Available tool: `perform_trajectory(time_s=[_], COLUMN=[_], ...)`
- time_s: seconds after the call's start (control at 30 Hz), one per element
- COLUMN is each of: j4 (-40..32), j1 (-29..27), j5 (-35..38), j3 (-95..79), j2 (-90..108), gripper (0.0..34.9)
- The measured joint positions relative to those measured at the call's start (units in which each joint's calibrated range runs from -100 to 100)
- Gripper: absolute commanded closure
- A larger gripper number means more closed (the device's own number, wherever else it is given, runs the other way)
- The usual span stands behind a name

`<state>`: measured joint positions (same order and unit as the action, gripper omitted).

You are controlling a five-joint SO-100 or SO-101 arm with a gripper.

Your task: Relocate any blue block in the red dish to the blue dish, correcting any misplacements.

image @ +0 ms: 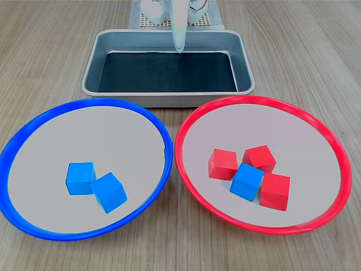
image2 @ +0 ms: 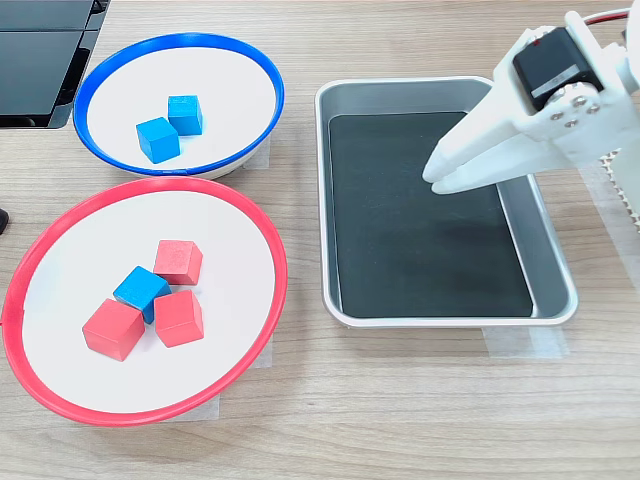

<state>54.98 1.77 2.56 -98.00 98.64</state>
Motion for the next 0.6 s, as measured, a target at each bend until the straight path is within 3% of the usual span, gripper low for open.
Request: perform_trajectory(time_s=[0.53,0.6], j4=[0.00,0.00], j1=[0.00,0.00], j5=[0.00,0.00], j3=[0.00,0.00], j2=[0.00,0.00], gripper=[34.9,32.0])
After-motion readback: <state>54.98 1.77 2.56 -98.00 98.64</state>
